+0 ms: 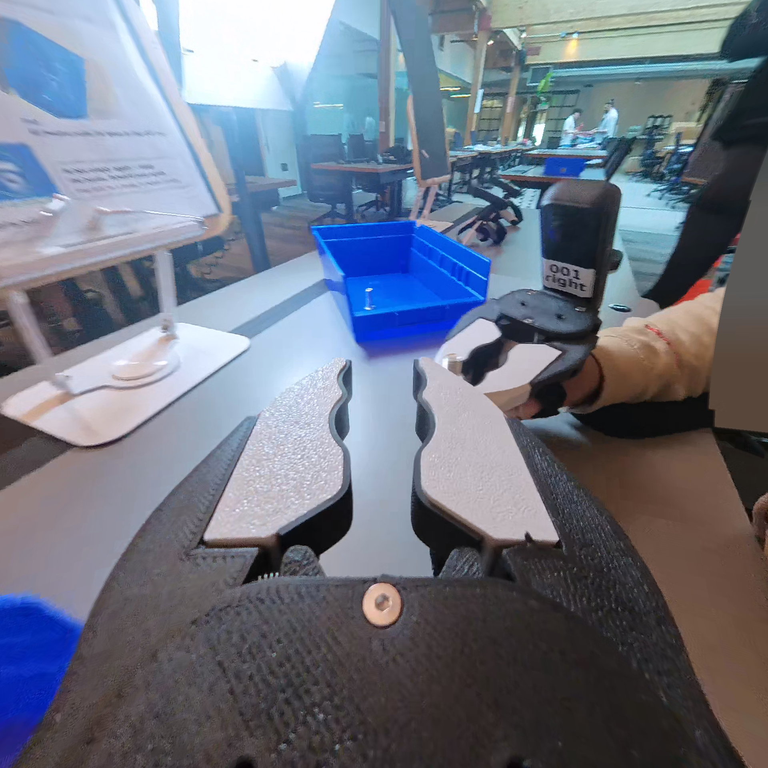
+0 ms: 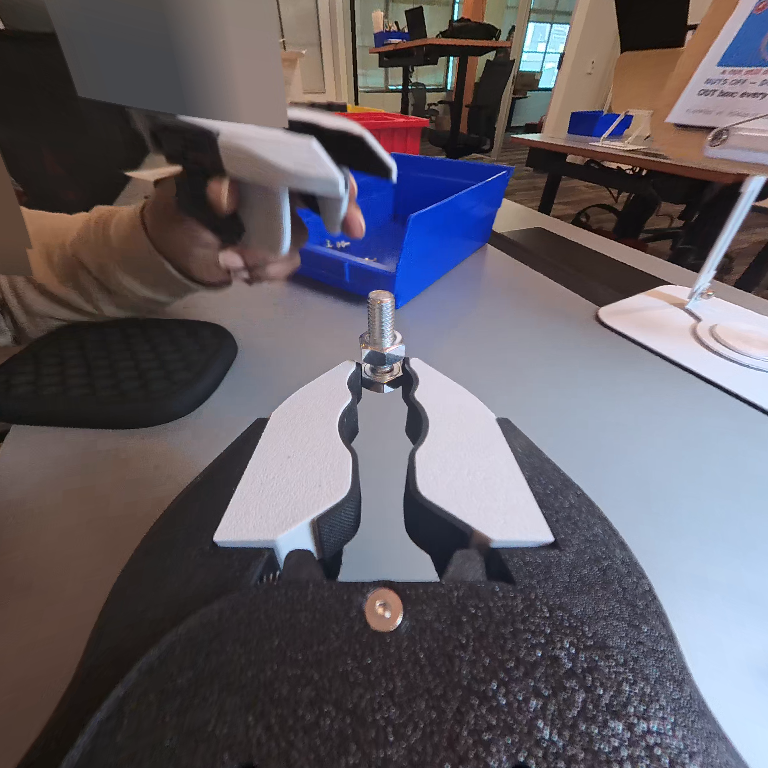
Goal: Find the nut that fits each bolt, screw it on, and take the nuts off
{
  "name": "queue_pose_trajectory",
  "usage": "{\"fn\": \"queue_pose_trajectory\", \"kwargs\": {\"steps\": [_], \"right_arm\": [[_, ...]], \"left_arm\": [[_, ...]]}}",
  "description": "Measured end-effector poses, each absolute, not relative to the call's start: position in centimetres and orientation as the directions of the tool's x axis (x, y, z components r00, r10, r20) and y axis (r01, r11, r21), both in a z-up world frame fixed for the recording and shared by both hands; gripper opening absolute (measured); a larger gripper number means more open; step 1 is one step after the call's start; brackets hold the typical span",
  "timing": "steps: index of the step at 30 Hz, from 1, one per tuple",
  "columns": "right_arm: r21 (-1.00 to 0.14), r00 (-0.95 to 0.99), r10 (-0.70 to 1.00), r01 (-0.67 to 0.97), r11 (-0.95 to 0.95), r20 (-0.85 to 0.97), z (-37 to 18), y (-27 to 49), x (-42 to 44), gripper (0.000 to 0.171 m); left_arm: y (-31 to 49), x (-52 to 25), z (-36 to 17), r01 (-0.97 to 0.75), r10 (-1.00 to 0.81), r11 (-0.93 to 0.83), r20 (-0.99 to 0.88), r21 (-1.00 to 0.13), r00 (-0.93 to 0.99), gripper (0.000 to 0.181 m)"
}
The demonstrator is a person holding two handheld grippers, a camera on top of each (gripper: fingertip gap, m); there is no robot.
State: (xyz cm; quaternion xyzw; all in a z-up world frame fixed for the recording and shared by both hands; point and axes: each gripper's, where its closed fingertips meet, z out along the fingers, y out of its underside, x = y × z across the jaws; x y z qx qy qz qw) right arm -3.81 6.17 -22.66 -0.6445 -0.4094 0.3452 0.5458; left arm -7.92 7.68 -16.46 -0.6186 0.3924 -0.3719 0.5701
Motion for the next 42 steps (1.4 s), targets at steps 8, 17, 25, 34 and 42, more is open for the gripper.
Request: {"fn": "queue_pose_trajectory", "kwargs": {"steps": [8,17,25,34,42], "right_arm": [[-0.985,0.441,0.898,0.160,-0.069,0.009,-22.3,7.0,-1.6,0.018],[-0.981,0.403,0.915,0.179,-0.077,0.001,-23.4,6.2,-2.6,0.018],[-0.978,0.398,0.917,0.193,-0.080,0.003,-23.9,6.3,-2.5,0.019],[-0.974,0.384,0.923,0.216,-0.063,0.025,-24.2,6.0,-2.7,0.019],[-0.976,0.393,0.919,0.205,-0.070,0.016,-24.1,6.3,-2.5,0.019]], "left_arm": [[16.4,-26.8,-14.1,-0.375,-0.644,-0.233,-0.146,-0.897,0.751,0.000],[17.3,-34.0,-25.6,-0.769,-0.784,-0.545,-0.120,-0.336,0.608,0.014],[17.6,-34.5,-30.4,-0.815,-0.810,-0.570,-0.095,-0.106,0.579,0.022],[19.2,-34.4,-32.4,-0.816,-0.810,-0.578,-0.110,-0.011,0.576,0.007],[19.3,-28.9,-26.5,-0.793,-0.768,-0.466,-0.266,-0.392,0.583,0.021]]}}
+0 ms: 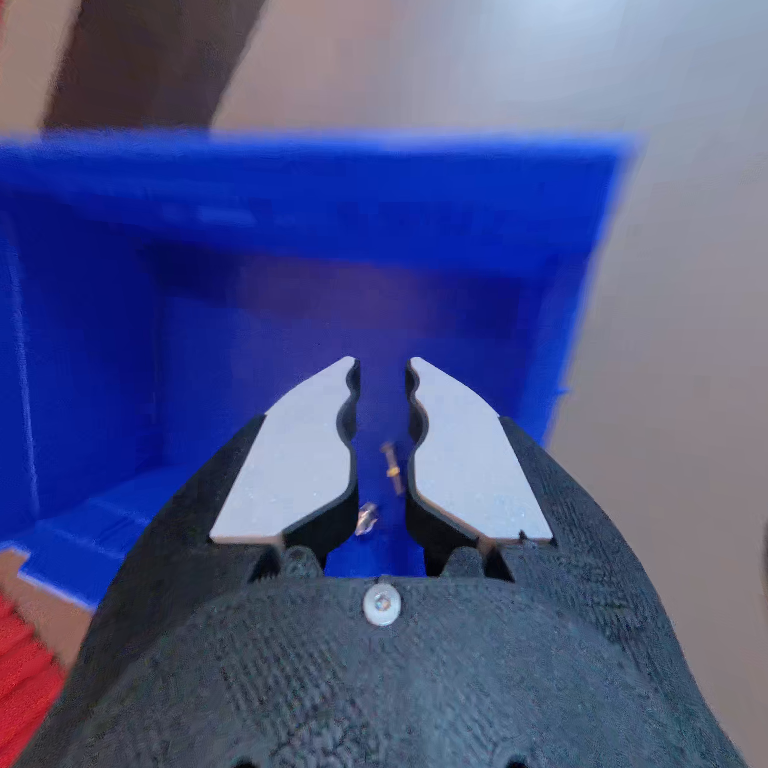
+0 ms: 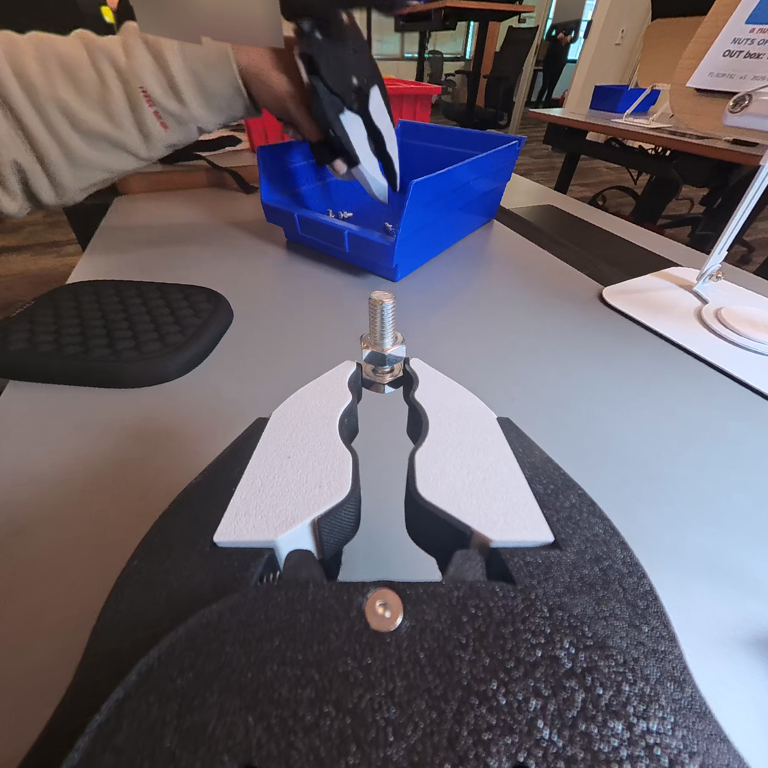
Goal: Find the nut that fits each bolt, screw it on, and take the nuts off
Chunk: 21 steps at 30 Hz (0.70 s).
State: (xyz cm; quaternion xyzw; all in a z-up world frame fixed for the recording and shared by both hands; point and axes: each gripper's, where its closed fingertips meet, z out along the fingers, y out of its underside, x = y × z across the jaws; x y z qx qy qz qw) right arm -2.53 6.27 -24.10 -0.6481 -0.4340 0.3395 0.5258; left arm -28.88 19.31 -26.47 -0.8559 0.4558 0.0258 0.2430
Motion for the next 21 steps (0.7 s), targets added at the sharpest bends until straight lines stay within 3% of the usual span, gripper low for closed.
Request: {"fn": "queue_pose_trajectory", "kwargs": {"steps": [4,7,12,21], "right_arm": [[-0.984,0.361,0.932,0.152,-0.089,-0.029,-23.5,5.7,-2.9,0.019],[-0.993,0.245,0.964,0.039,-0.115,-0.102,-22.0,4.0,-3.7,0.019],[-0.987,0.095,0.984,-0.067,-0.146,-0.152,-19.9,1.5,-4.2,0.018],[-0.991,0.128,0.984,0.025,-0.128,-0.124,-21.3,1.6,-4.9,0.018]], "left_arm": [[12.4,-17.5,-19.7,-0.580,-0.894,-0.181,-0.113,-0.794,0.433,0.011],[5.2,-9.6,-16.7,-0.336,-0.989,-0.050,0.000,-0.941,0.148,0.014],[0.8,-3.2,-17.2,-0.184,-0.990,-0.086,0.105,-0.979,-0.096,0.024],[1.1,-2.3,-19.6,-0.214,-0.994,-0.096,0.105,-0.972,-0.030,0.026]]}}
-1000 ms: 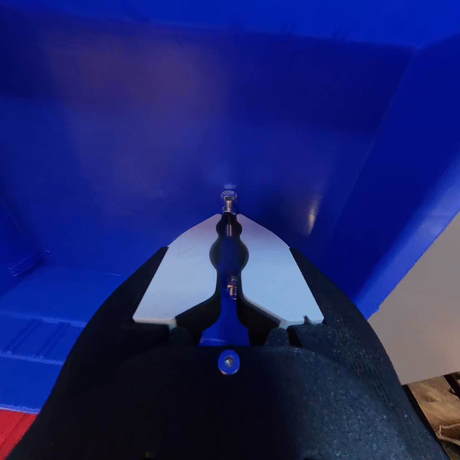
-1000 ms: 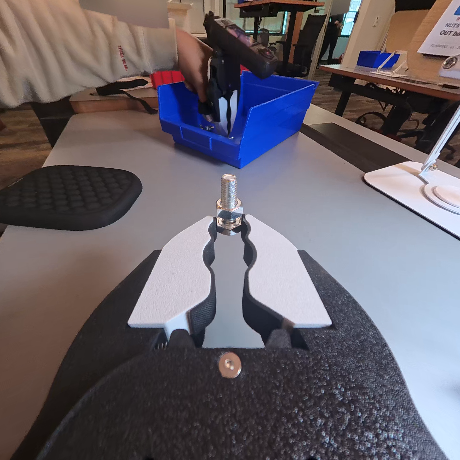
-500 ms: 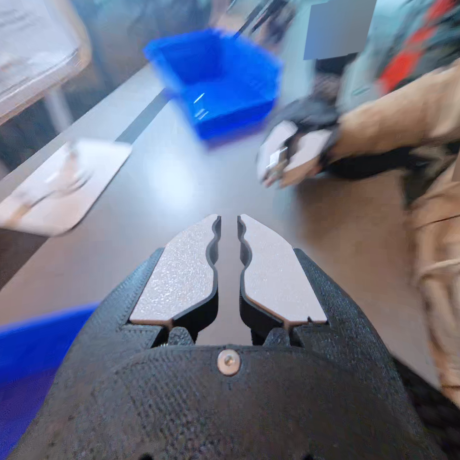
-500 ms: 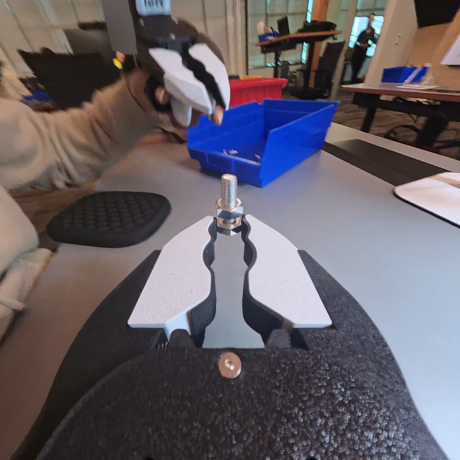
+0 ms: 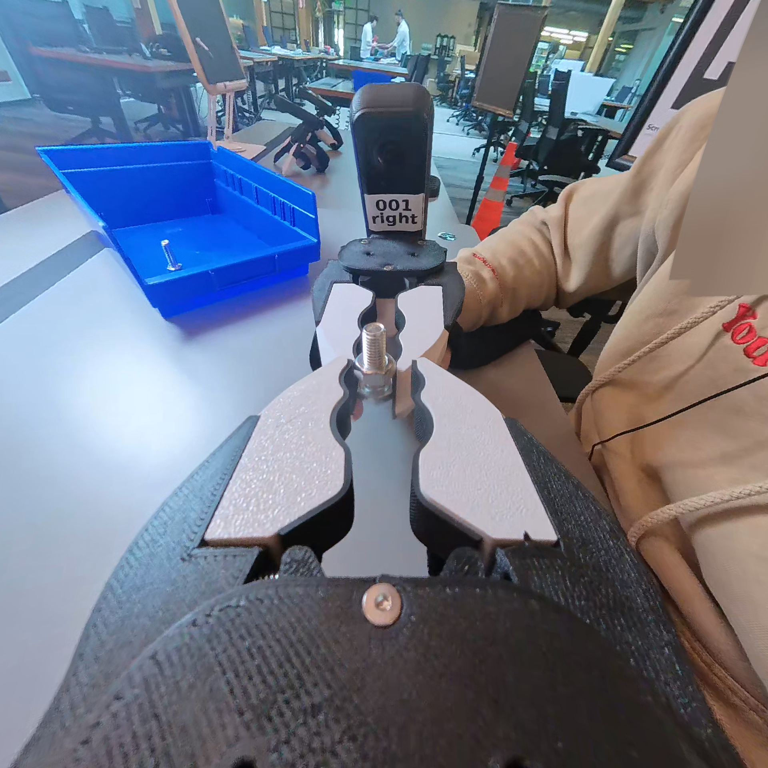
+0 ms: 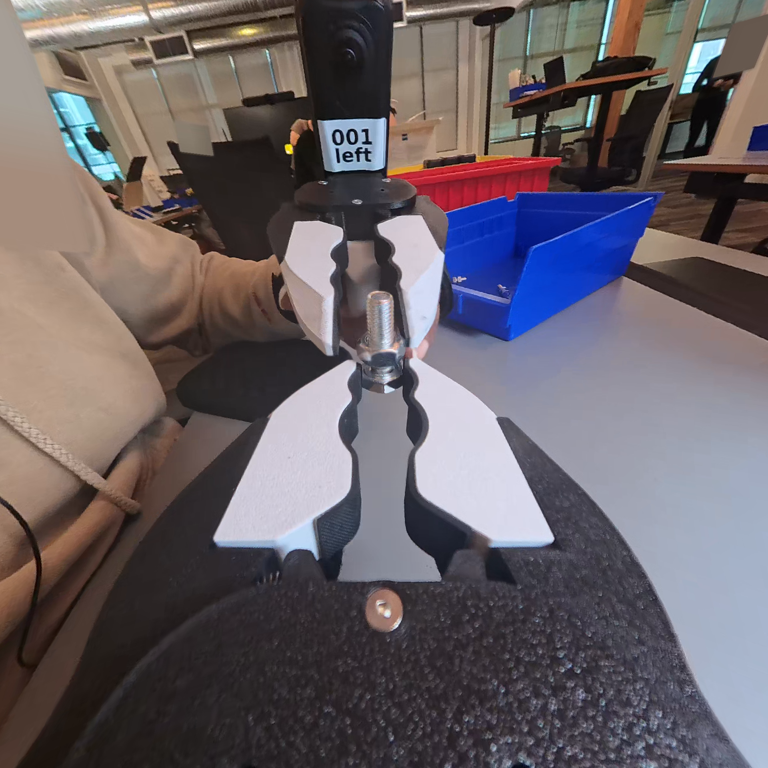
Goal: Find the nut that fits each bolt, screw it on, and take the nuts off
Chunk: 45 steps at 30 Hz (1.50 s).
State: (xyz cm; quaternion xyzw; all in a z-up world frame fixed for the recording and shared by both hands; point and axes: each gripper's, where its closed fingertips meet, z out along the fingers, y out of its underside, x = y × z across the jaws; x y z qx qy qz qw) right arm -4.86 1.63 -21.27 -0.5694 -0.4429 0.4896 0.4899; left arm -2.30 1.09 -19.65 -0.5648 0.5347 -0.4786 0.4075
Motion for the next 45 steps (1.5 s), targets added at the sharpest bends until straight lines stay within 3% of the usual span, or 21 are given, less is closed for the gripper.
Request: {"fn": "queue_pose_trajectory", "kwargs": {"steps": [1,2,3,9,11,14,16,23,27,29,31,36,39,41,45], "right_arm": [[-0.991,0.158,0.979,0.027,-0.132,-0.126,-21.3,2.1,-4.7,0.018],[-0.989,0.213,0.968,0.030,-0.144,-0.135,-21.5,3.0,-4.4,0.018],[-0.987,0.252,0.957,0.033,-0.158,-0.145,-21.6,3.8,-4.0,0.018],[-0.987,0.236,0.965,0.081,-0.136,-0.114,-22.1,3.3,-4.6,0.018],[-0.987,0.226,0.969,0.103,-0.126,-0.100,-22.4,2.9,-5.0,0.018],[-0.981,0.243,0.964,0.127,-0.143,-0.109,-22.8,3.4,-4.8,0.018],[-0.977,0.304,0.944,0.127,-0.170,-0.125,-23.0,4.7,-4.0,0.018],[-0.962,0.255,0.961,0.217,-0.166,-0.108,-24.1,3.6,-4.9,0.018],[-0.956,0.282,0.951,0.221,-0.192,-0.126,-24.2,4.1,-4.7,0.018],[-0.953,0.339,0.933,0.223,-0.205,-0.121,-24.3,5.2,-3.9,0.018],[-0.952,0.350,0.929,0.222,-0.211,-0.124,-24.4,5.5,-3.6,0.018],[-0.952,0.289,0.953,0.255,-0.169,-0.092,-24.6,4.0,-4.8,0.018],[-0.952,0.301,0.949,0.250,-0.176,-0.097,-24.5,4.2,-4.7,0.018],[-0.951,0.348,0.932,0.239,-0.198,-0.107,-24.5,5.2,-4.0,0.018],[-0.948,0.343,0.933,0.245,-0.202,-0.111,-24.5,5.2,-3.9,0.018]], "left_arm": [[1.2,-2.6,-19.5,-0.206,-0.993,-0.108,0.117,-0.973,-0.030,0.026],[0.9,-3.1,-19.1,-0.185,-0.989,-0.117,0.131,-0.976,-0.062,0.010],[0.5,-3.4,-18.5,-0.144,-0.985,-0.137,0.150,-0.980,-0.087,0.008],[2.8,-3.0,-19.8,-0.138,-0.990,-0.129,0.120,-0.982,0.071,0.035],[2.6,-2.7,-20.6,-0.163,-0.991,-0.122,0.112,-0.979,0.072,0.036],[2.0,-2.7,-20.9,-0.177,-0.991,-0.128,0.121,-0.976,0.049,0.030],[1.6,-3.4,-20.0,-0.134,-0.992,-0.128,0.129,-0.983,0.001,0.003],[3.3,-3.0,-21.4,-0.138,-0.986,-0.137,0.121,-0.981,0.113,0.036],[2.6,-3.0,-21.8,-0.171,-0.991,-0.120,0.107,-0.978,0.083,0.030],[2.2,-3.6,-20.8,-0.116,-0.991,-0.130,0.127,-0.985,0.032,0.004],[2.6,-3.9,-20.4,-0.096,-0.990,-0.136,0.132,-0.986,0.051,0.007],[3.2,-3.0,-21.8,-0.145,-0.988,-0.120,0.104,-0.982,0.115,0.038],[2.7,-3.0,-22.0,-0.168,-0.991,-0.117,0.103,-0.979,0.090,0.031],[2.3,-3.6,-21.0,-0.124,-0.992,-0.120,0.115,-0.985,0.045,0.005],[3.3,-3.6,-21.1,-0.120,-0.989,-0.119,0.107,-0.986,0.104,0.023]]}}
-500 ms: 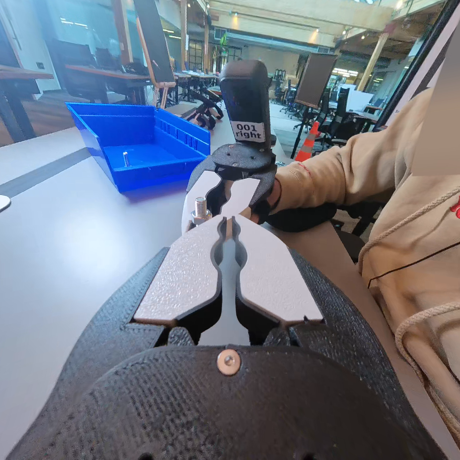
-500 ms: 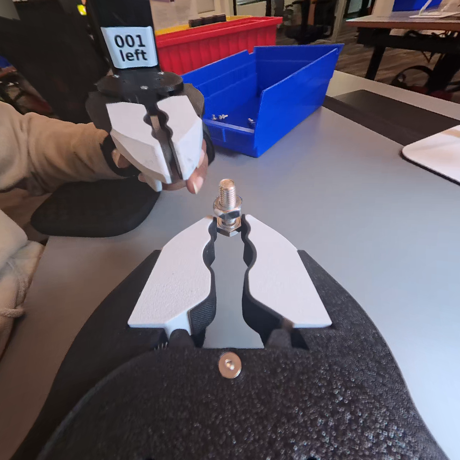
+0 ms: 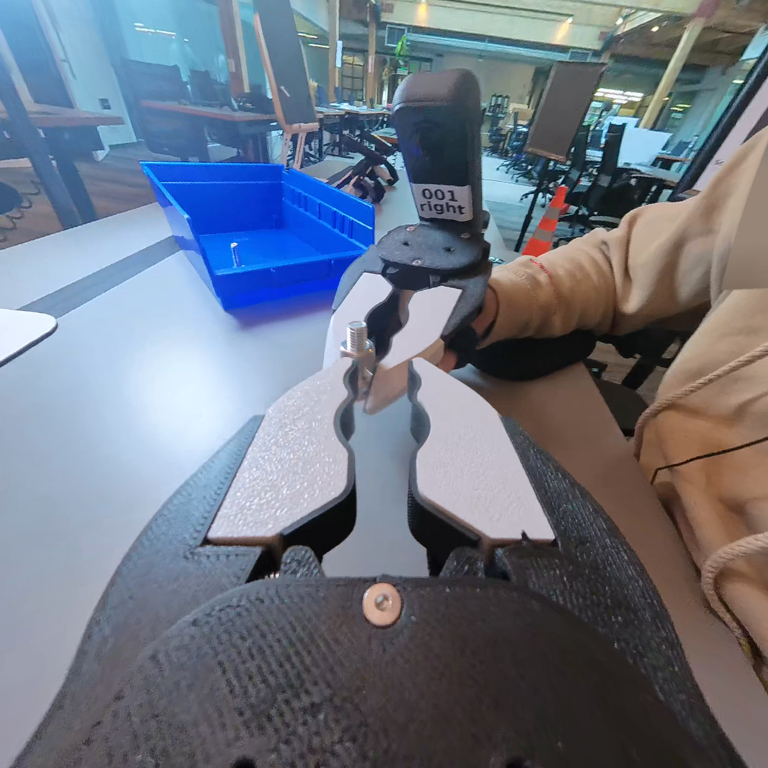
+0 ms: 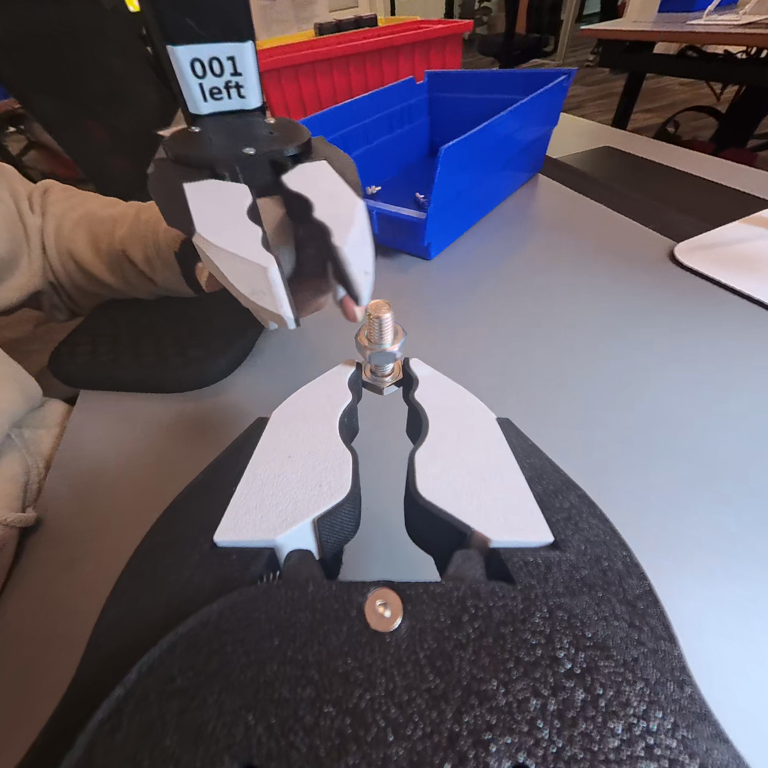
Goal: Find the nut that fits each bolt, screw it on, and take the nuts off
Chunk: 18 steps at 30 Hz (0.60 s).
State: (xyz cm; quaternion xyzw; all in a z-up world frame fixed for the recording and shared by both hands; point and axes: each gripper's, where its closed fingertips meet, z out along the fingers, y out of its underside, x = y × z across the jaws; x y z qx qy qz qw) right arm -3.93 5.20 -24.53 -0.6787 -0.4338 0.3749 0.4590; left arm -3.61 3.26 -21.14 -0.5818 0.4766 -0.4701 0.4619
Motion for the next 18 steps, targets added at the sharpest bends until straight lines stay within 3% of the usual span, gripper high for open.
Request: {"fn": "queue_pose_trajectory", "kwargs": {"steps": [3,6,8,11,15,18], "right_arm": [[-0.945,0.302,0.948,0.269,-0.186,-0.101,-24.8,4.1,-4.8,0.018],[-0.943,0.316,0.943,0.269,-0.197,-0.107,-24.8,4.5,-4.6,0.018],[-0.939,0.369,0.921,0.258,-0.227,-0.121,-24.9,5.7,-3.7,0.018],[-0.936,0.391,0.912,0.260,-0.237,-0.122,-25.0,6.3,-3.1,0.018],[-0.935,0.326,0.940,0.289,-0.204,-0.104,-25.2,4.7,-4.6,0.018],[-0.933,0.298,0.950,0.303,-0.192,-0.099,-25.2,4.1,-5.1,0.018]], "left_arm": [[3.4,-3.0,-22.0,-0.151,-0.988,-0.107,0.089,-0.983,0.126,0.039],[2.8,-2.9,-22.2,-0.165,-0.992,-0.104,0.089,-0.981,0.094,0.036],[1.9,-3.4,-21.3,-0.133,-0.991,-0.132,0.132,-0.982,0.007,0.004],[2.8,-3.8,-20.9,-0.105,-0.988,-0.149,0.144,-0.983,0.053,0.010],[3.6,-3.3,-21.8,-0.131,-0.985,-0.148,0.134,-0.980,0.111,0.035],[3.2,-2.9,-22.4,-0.153,-0.989,-0.129,0.115,-0.980,0.098,0.034]]}}
